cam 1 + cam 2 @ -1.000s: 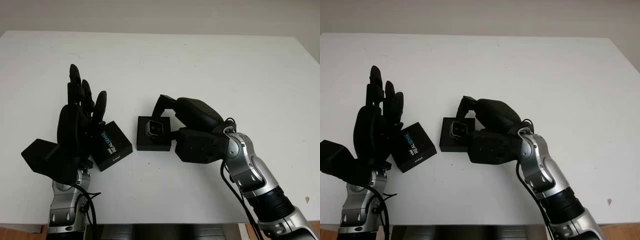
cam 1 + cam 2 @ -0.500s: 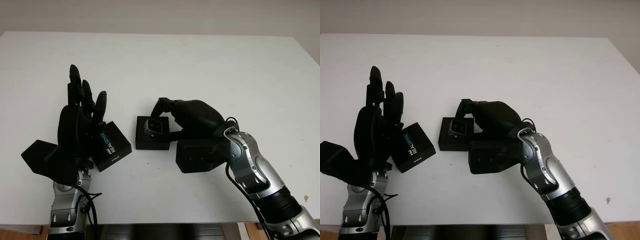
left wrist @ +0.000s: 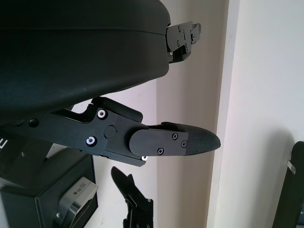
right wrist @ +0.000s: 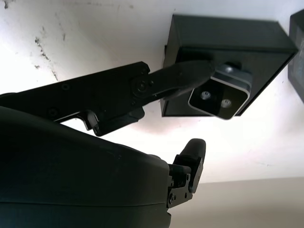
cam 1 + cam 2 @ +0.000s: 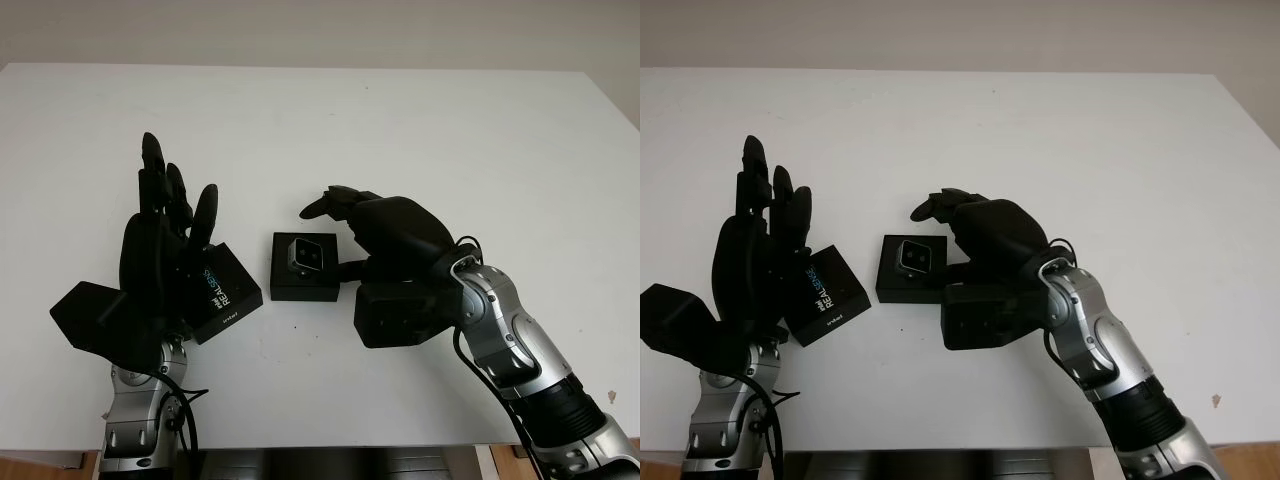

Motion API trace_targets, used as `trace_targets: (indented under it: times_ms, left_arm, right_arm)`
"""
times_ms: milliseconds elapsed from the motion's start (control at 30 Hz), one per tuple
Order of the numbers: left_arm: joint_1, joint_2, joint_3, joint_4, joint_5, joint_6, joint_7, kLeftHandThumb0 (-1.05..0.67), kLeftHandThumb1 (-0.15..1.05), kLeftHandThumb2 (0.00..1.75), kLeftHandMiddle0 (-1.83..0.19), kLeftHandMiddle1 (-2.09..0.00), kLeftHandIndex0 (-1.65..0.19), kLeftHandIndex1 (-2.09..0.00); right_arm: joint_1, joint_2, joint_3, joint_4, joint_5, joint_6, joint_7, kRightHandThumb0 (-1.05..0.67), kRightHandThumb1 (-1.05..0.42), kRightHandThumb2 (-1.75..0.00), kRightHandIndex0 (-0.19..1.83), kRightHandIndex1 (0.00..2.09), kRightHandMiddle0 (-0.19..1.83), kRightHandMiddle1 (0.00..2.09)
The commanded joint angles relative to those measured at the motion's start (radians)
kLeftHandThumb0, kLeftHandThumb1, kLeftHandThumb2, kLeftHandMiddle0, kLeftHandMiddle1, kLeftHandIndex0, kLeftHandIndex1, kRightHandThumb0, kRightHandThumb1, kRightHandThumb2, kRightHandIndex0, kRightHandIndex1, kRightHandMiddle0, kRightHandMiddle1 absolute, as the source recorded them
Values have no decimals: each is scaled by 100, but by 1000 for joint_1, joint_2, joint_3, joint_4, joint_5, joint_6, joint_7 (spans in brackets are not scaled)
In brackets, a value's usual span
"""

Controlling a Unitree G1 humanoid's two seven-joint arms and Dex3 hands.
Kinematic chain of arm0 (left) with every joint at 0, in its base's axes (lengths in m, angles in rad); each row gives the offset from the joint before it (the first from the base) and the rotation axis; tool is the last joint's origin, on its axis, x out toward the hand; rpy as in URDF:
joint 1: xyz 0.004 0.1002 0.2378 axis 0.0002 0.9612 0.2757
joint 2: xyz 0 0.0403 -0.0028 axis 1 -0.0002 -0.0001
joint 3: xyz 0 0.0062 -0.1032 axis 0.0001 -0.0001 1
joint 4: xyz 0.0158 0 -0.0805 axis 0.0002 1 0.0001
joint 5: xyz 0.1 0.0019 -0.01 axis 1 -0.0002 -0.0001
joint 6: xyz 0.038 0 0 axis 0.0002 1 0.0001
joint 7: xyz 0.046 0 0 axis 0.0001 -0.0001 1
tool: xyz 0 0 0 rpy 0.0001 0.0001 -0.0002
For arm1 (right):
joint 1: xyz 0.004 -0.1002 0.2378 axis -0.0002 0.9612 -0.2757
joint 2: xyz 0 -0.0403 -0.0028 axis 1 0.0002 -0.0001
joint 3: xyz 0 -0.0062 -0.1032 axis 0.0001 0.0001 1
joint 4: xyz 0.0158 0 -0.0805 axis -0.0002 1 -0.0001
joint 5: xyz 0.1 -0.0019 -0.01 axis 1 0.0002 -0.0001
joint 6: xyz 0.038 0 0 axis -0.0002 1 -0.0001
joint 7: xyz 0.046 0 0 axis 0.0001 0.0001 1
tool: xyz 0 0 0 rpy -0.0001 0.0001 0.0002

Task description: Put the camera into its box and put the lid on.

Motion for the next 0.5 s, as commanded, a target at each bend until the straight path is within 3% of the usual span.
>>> trace_targets:
  times_ms: [0, 200, 267, 400, 467]
  left_arm:
    - [12, -5, 0, -15, -1, -7, 0, -60, 105, 33, 19, -2, 19, 0]
    - [12, -6, -3, -23, 8, 4, 12, -62, 105, 32, 18, -4, 18, -1]
    - [11, -5, -1, -14, 4, -5, 7, -62, 105, 32, 19, -4, 18, -1]
    - [14, -7, -1, -16, 0, -7, 3, -61, 105, 32, 19, -2, 19, -1]
    - [14, -3, -1, -14, 5, -11, 2, -61, 105, 32, 19, -2, 19, -2]
  right_arm:
    - [-17, -2, -19, 5, 16, -9, -11, -65, -96, -5, 18, 7, 4, 68]
    - [-23, 24, -71, 18, 73, -52, -101, -66, -94, -5, 25, 10, 9, 74]
    - [-24, 33, -91, 22, 111, -77, -123, -67, -98, -6, 29, 12, 3, 90]
    - [-4, 20, -107, 55, 195, -237, -157, -66, -104, -12, 34, 16, -4, 104]
    - [7, -15, -88, 72, 196, -327, -139, -69, -105, -28, 31, 13, -8, 94]
